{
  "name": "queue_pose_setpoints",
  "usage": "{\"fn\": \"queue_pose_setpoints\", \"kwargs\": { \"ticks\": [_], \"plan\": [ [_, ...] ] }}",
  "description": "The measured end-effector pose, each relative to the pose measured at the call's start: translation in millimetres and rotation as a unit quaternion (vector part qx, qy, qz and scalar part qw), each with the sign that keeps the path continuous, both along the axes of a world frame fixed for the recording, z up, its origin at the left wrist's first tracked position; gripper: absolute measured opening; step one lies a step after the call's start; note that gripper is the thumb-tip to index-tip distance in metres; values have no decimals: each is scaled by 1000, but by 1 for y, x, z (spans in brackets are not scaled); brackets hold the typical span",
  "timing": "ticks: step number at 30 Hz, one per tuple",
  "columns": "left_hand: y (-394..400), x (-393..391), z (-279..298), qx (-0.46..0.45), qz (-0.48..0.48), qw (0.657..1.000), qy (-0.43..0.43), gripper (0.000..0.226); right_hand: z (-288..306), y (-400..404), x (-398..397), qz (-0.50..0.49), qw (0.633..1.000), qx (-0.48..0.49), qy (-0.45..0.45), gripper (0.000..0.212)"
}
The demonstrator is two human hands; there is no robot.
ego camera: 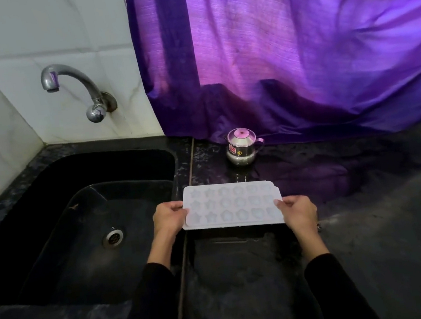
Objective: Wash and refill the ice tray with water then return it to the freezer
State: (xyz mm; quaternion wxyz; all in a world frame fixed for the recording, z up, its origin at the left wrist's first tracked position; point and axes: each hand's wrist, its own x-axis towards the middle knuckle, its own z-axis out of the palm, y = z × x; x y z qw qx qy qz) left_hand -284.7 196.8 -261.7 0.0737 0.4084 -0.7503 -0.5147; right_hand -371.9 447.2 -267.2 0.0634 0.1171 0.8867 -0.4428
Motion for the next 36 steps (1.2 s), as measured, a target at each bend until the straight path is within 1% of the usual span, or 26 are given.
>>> {"fn": "queue_pose_setpoints", "kwargs": {
  "ticks": [4, 6, 8, 11, 14, 17, 19, 20, 23, 24, 26, 28, 31, 36],
  "plan": [
    [4, -1, 1, -45, -16, 998, -35, 30, -2, 3, -3, 22, 1000, 15, -13, 26],
    [9, -4, 5, -111, -34, 992, -42, 29, 3, 4, -9, 29, 999, 36, -8, 35],
    [15, -13, 10, -167, -40, 985, -2, 30, 10, 4, -21, 29, 999, 24, 12, 44],
    [27, -39, 18, -174, -45, 980, 90, 34, 20, -5, -46, 57, 996, -41, 55, 47],
    [48, -75, 22, -193, -113, 969, 109, 36, 26, -23, -75, 78, 989, -108, 59, 48],
    [67, -109, 21, -165, -177, 966, 91, 42, 28, -43, -105, 75, 984, -156, 48, 60],
    [74, -126, 19, -136, -198, 966, 91, 45, 28, -52, -123, 80, 982, -167, 46, 66],
    [77, -133, 18, -122, -204, 967, 92, 46, 25, -54, -132, 81, 982, -166, 46, 64],
    [80, -147, 17, -90, -208, 970, 92, 52, 18, -56, -148, 101, 979, -176, 34, 36],
    [80, -150, 16, -83, -208, 970, 91, 53, 14, -55, -150, 108, 975, -190, 29, 35],
    [82, -153, 14, -67, -208, 972, 89, 55, 3, -53, -149, 101, 969, -227, 18, 40],
    [85, -152, 13, -54, -207, 972, 92, 57, -2, -54, -141, 89, 963, -254, 31, 37],
    [91, -150, 9, -49, -214, 970, 104, 60, -2, -55, -131, 68, 960, -266, 54, 31],
    [102, -137, 11, -59, -226, 963, 138, 57, 3, -42, -113, 41, 958, -276, 60, 32]
  ]
}}
